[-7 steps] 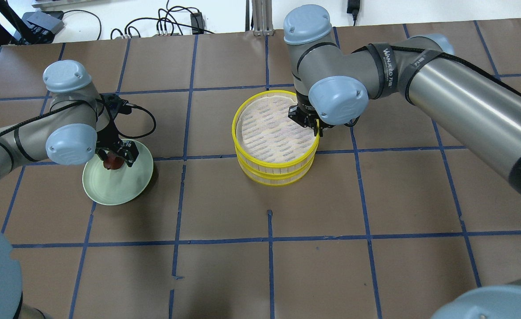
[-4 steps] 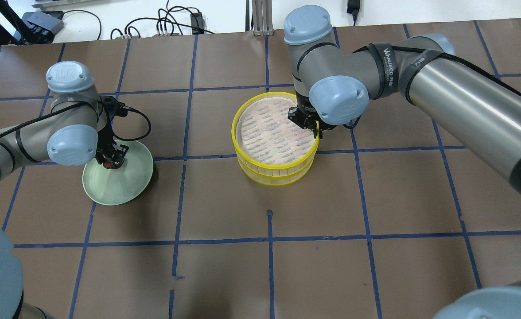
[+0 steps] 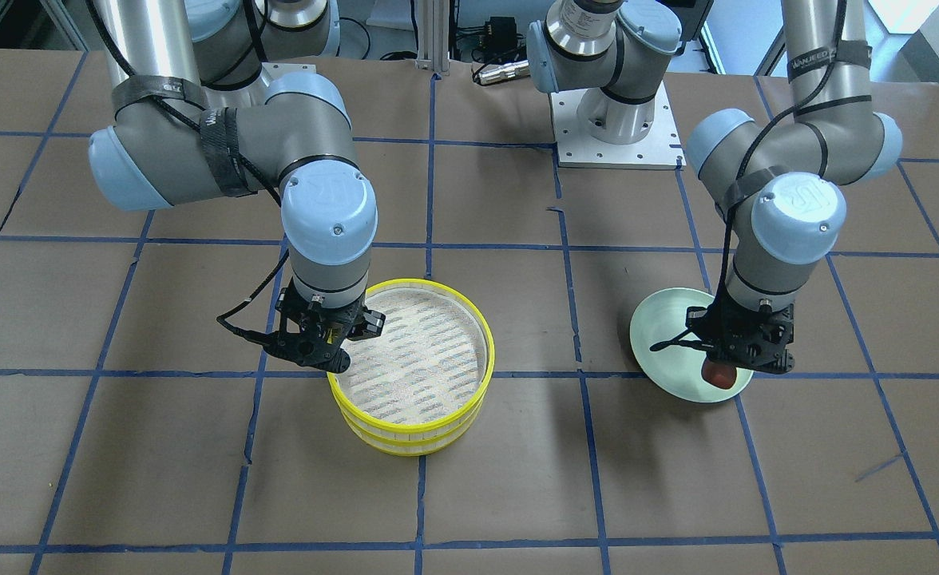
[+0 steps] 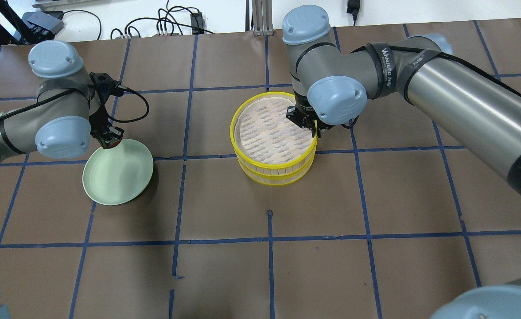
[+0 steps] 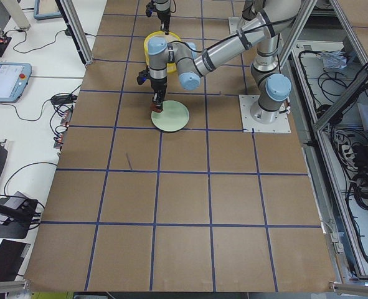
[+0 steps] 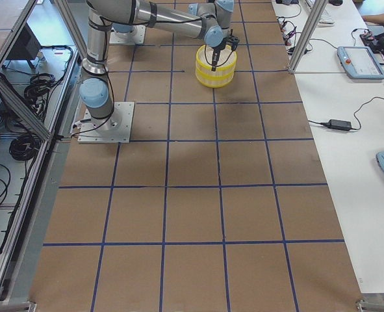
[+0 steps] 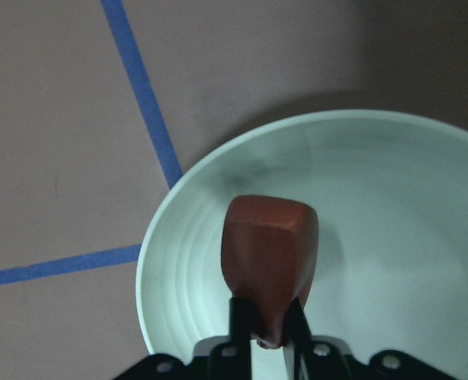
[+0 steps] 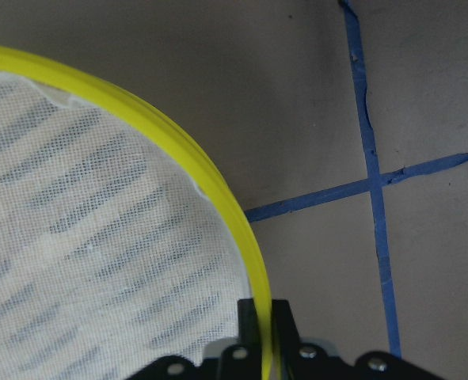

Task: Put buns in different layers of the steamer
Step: 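Carry the dark red bun with the left gripper into the top steamer tier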

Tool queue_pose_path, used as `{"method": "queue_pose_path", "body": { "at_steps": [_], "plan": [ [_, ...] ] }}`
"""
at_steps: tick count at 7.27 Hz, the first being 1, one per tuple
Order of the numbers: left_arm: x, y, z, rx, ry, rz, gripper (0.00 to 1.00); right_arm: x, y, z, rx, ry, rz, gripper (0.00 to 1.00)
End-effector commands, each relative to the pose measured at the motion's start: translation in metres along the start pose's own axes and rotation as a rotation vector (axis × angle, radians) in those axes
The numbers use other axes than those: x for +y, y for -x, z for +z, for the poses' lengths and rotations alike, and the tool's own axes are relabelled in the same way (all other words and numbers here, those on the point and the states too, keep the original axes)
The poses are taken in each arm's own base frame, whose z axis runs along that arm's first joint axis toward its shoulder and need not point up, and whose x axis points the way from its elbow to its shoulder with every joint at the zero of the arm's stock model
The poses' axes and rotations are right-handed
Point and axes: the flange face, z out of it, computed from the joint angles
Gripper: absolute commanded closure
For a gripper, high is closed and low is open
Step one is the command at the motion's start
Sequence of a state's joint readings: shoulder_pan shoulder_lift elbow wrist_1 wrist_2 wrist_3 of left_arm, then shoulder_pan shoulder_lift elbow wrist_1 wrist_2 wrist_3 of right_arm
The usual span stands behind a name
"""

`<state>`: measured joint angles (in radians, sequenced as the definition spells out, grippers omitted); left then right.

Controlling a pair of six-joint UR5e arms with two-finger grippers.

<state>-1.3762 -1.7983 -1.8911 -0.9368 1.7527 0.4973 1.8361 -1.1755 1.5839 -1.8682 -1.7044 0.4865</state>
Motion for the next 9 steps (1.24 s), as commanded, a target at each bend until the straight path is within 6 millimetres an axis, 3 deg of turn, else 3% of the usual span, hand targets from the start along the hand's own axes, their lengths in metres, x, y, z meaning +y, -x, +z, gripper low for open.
{"method": "queue_pose_path", "body": {
  "at_steps": [1, 2, 3, 4, 5, 7, 9],
  "plan": [
    [0.004, -0.05, -0.075, 0.17, -0.147, -0.099, 0.99, -0.001, 0.0, 0.002, 0.002, 0.0, -0.013, 0.3],
    [-0.006, -0.08, -0.096, 0.224, -0.182, -0.177, 0.99, 0.0, -0.001, 0.001, 0.002, 0.0, -0.013, 0.08],
    [-0.015, -0.121, -0.115, 0.239, -0.203, -0.216, 0.99, -0.006, -0.01, -0.012, -0.009, -0.011, -0.03, 0.0],
    [-0.021, -0.148, -0.126, 0.252, -0.211, -0.25, 0.99, -0.013, -0.028, -0.032, -0.021, -0.04, -0.102, 0.0],
    [-0.027, -0.164, -0.127, 0.266, -0.207, -0.285, 0.99, -0.021, -0.056, -0.046, -0.024, -0.047, -0.136, 0.0],
    [-0.038, -0.223, -0.13, 0.367, -0.242, -0.386, 0.99, -0.029, -0.115, -0.077, -0.115, -0.023, -0.129, 0.0],
    [-0.055, -0.274, -0.103, 0.4, -0.228, -0.467, 0.97, -0.025, -0.135, -0.087, -0.119, 0.0, -0.122, 0.0]
  ]
}}
